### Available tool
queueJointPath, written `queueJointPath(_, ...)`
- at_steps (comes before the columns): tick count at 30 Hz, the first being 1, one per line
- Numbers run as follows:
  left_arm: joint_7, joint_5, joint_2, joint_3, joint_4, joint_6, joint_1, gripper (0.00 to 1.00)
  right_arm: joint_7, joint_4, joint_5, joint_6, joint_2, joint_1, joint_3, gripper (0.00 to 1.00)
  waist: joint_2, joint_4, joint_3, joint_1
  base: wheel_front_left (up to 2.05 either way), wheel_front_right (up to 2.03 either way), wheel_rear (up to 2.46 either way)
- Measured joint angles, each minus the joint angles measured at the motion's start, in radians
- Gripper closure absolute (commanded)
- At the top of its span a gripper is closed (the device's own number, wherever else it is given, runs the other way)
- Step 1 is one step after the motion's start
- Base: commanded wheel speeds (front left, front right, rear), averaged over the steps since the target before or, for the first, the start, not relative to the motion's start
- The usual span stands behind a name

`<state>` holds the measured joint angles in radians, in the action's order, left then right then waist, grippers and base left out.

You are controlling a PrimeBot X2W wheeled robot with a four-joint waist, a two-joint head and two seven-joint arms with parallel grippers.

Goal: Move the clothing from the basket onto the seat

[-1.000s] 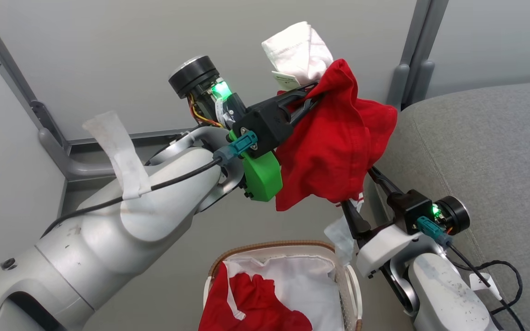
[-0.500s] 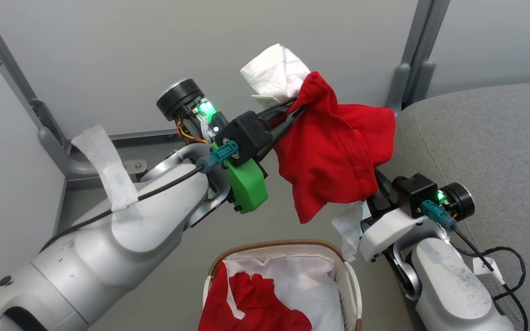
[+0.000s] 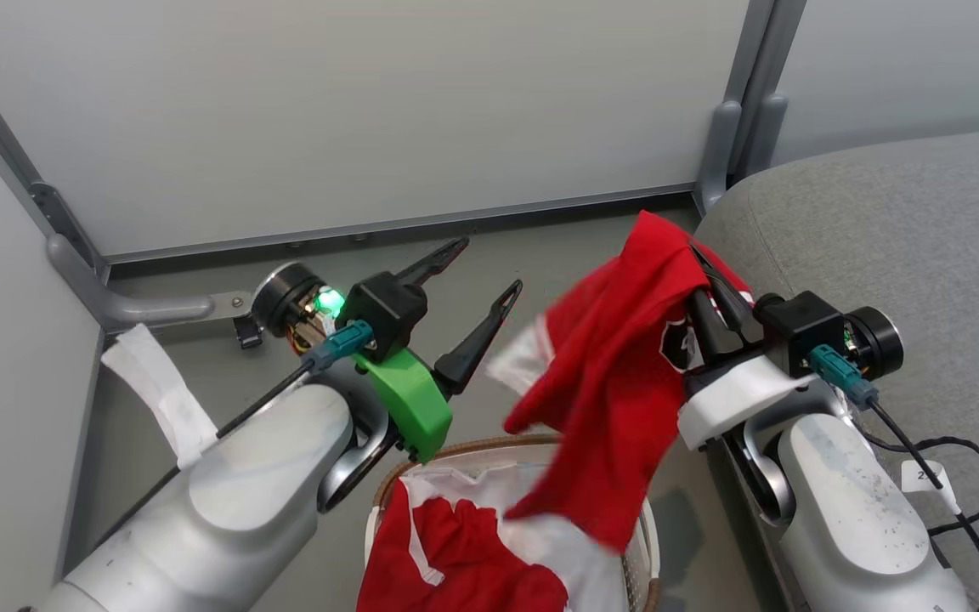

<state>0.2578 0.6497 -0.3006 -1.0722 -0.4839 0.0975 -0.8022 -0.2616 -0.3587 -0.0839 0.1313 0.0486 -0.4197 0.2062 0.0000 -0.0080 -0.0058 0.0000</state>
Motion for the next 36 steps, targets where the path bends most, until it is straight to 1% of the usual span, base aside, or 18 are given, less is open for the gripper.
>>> queueJointPath(3,0.002,0.022,0.001,0.015,-0.003,0.004,0.045,0.00,0.000,0.014,0.008,0.000,-0.001,0.000,-0.020,1.00,0.0000,-0.005,0.003,0.0000,0.00,0.00,0.00)
queueJointPath(10,0.005,0.015,0.016,0.098,0.030,0.003,0.158,0.00,0.000,0.029,0.025,0.000,0.000,0.006,-0.077,1.00,0.0000,-0.014,0.011,0.0000,0.00,0.00,0.00)
queueJointPath(15,0.006,-0.021,0.024,0.160,0.052,0.003,0.234,0.00,0.000,0.035,0.026,0.000,0.000,0.020,-0.110,1.00,0.0000,-0.022,0.016,0.0000,0.00,0.00,0.00)
queueJointPath(21,0.006,-0.049,0.045,0.228,0.063,0.008,0.313,0.00,0.000,0.041,0.030,0.000,0.000,0.022,-0.123,1.00,0.0000,-0.026,0.021,0.0000,0.00,0.00,0.00)
queueJointPath(28,0.006,-0.094,0.075,0.296,0.076,0.018,0.358,0.00,0.000,0.052,0.030,0.000,0.000,0.022,-0.143,1.00,0.0000,-0.030,0.025,0.0000,0.00,0.00,0.00)
queueJointPath(32,0.006,-0.118,0.089,0.327,0.088,0.023,0.386,0.00,0.000,0.062,0.023,0.000,0.000,0.021,-0.196,1.00,0.0000,-0.042,0.027,0.0000,0.00,0.00,0.00)
queueJointPath(36,0.006,-0.144,0.098,0.340,0.091,0.026,0.412,0.00,0.000,0.068,0.022,0.000,0.000,0.021,-0.225,1.00,0.0000,-0.067,0.029,0.0000,0.00,0.00,0.00)
